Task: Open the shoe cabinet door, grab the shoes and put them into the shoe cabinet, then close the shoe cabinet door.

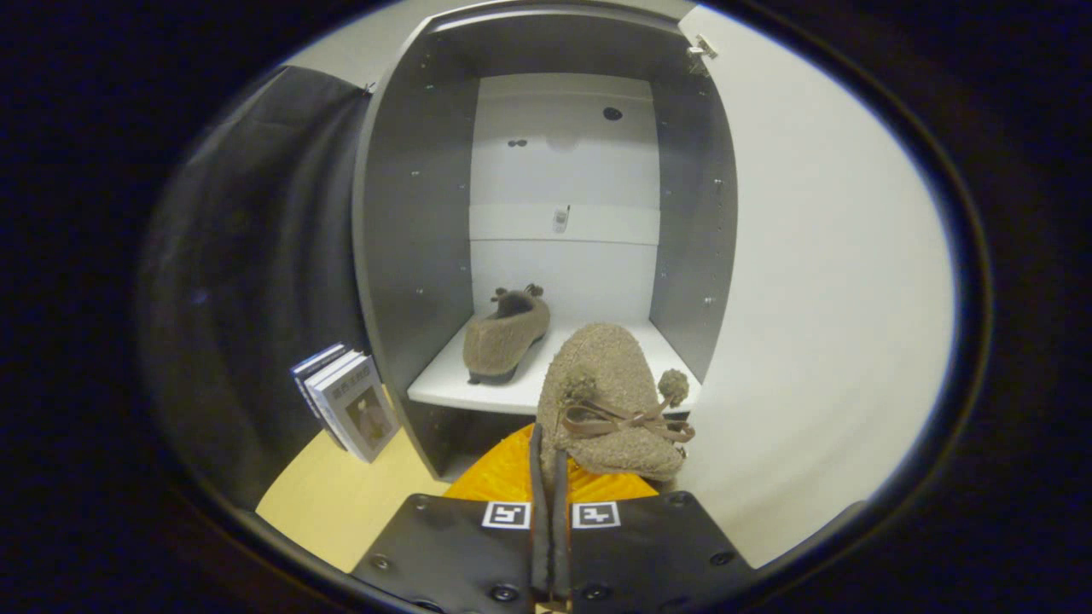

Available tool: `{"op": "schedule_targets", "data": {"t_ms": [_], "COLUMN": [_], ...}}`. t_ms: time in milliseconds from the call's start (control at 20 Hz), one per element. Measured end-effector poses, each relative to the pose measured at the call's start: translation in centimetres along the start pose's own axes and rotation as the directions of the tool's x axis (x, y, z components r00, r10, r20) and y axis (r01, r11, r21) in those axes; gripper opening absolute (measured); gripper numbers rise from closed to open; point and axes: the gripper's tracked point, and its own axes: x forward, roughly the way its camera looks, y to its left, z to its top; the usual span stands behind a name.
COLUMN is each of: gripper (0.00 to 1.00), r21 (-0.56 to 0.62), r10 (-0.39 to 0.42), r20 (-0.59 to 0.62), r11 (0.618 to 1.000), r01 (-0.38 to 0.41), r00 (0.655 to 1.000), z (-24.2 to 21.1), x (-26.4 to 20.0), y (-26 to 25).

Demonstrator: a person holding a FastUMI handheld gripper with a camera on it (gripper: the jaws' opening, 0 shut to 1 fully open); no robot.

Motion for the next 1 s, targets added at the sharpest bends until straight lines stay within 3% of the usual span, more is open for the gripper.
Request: {"op": "schedule_targets", "data": {"t_ms": [350, 800, 1000], "gripper": [0.04, 0.04, 0.04], "r21": [-0.017, -0.038, 0.005], "r10": [-0.093, -0.103, -0.074], "r20": [0.02, -0.032, -0.086], "r11": [0.996, 0.994, 0.997], "r01": [0.093, 0.102, 0.075], "r00": [0.995, 0.994, 0.993], "z": [4.9, 6.3, 5.2], "x": [10.4, 21.3, 24.8], "y": [-1.8, -3.4, -4.3]}}
